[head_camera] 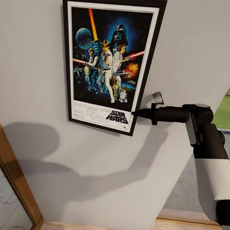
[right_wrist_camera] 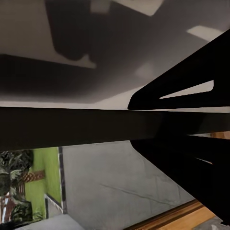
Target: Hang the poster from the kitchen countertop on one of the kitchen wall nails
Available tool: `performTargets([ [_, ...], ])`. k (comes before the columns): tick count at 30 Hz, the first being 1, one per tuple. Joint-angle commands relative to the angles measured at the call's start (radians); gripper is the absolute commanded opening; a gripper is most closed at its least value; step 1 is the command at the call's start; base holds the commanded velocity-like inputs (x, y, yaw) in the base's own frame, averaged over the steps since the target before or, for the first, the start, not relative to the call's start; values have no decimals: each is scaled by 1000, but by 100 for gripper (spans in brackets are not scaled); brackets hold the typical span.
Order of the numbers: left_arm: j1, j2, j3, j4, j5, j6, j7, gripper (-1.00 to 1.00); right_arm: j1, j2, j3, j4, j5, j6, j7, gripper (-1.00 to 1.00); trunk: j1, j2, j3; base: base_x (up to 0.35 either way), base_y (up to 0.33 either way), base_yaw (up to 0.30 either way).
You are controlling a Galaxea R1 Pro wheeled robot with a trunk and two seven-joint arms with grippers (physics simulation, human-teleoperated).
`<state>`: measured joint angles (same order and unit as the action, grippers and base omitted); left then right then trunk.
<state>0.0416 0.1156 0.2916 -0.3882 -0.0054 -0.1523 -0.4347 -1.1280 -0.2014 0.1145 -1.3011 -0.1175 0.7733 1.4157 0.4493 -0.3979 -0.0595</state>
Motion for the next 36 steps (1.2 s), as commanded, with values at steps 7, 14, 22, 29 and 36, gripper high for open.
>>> performTargets([
  [7, 0, -1, 6, -1, -1, 1, -7, 100, -1, -1, 2, 0, -8, 11, -1, -100, 1, -2, -2, 0, 0, 0],
  [14, 0, -1, 6, -1, -1, 1, -7, 100, -1, -1, 2, 0, -8, 11, -1, -100, 1, -2, -2, 0, 0, 0],
  [22, 0, -1, 6, -1, -1, 0, -7, 100, -1, -1, 2, 0, -8, 11, -1, -100, 1, -2, -2, 0, 69, 0],
  [29, 0, -1, 6, -1, -1, 0, -7, 100, -1, -1, 1, 0, -8, 11, -1, -100, 1, -2, -2, 0, 26, 0],
  [36, 0, -1, 6, -1, -1, 1, -7, 100, -1, -1, 1, 0, -8, 11, -1, -100, 1, -2, -2, 0, 33, 0],
])
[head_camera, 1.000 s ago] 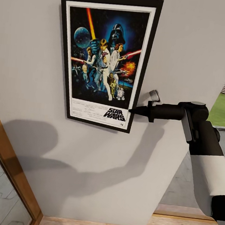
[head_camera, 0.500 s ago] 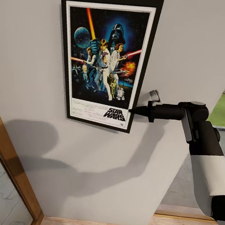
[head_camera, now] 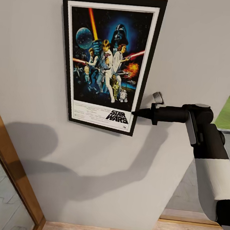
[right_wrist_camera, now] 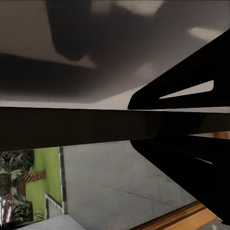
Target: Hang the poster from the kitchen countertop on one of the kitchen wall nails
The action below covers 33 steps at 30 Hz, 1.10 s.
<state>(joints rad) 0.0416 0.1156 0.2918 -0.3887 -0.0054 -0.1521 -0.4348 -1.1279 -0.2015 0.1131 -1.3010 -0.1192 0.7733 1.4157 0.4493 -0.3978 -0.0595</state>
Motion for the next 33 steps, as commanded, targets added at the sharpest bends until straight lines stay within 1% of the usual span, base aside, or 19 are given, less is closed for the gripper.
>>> performTargets([
  [1, 0, -1, 6, -1, -1, 0, -7, 100, -1, -1, 2, 0, -7, 11, -1, -100, 1, -2, -2, 0, 127, 0],
  [17, 0, -1, 6, -1, -1, 1, -7, 100, -1, -1, 2, 0, -7, 11, -1, -100, 1, -2, -2, 0, 81, 0],
  [33, 0, -1, 6, -1, -1, 0, -7, 100, -1, -1, 2, 0, -5, 11, -1, -100, 1, -2, -2, 0, 10, 0],
])
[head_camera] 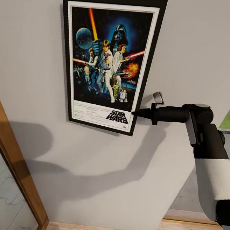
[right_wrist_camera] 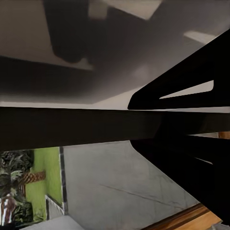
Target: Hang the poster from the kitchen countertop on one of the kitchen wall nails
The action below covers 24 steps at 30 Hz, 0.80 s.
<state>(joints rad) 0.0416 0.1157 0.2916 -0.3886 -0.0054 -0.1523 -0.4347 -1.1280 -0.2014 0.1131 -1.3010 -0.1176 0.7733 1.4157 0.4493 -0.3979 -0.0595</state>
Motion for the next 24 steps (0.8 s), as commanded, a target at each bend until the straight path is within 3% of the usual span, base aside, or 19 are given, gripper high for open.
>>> performTargets([
  [1, 0, -1, 6, -1, -1, 0, -7, 100, -1, -1, 2, 0, -6, 11, -1, -100, 1, -2, -2, 0, 0, 0],
  [24, 0, -1, 6, -2, -1, 0, -6, 100, -1, 0, 4, 25, -2, 7, -8, -100, 1, -2, -2, 0, 0, 0],
])
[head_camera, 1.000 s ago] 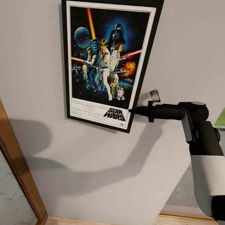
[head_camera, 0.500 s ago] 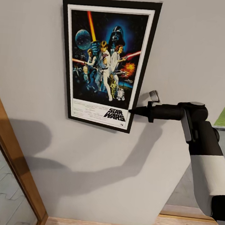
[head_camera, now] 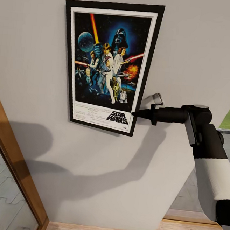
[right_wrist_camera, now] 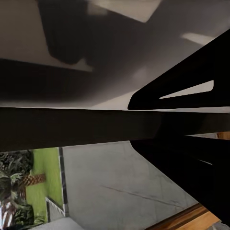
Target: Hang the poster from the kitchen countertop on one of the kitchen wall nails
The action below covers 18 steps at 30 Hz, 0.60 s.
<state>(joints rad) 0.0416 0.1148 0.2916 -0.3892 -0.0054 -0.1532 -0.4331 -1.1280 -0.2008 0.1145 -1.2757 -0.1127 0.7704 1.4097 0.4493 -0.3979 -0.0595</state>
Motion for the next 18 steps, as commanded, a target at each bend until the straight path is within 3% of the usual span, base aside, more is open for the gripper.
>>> performTargets([
  [1, 0, -1, 6, -1, -1, 0, -7, 100, -1, -1, 2, 0, -7, 10, -1, -100, 1, -2, -2, 0, 0, 0],
  [18, 0, 5, 6, 1, -1, 0, -7, 100, -1, -2, 1, -2, -7, 12, -1, -100, 1, -2, -2, 0, 0, 0],
])
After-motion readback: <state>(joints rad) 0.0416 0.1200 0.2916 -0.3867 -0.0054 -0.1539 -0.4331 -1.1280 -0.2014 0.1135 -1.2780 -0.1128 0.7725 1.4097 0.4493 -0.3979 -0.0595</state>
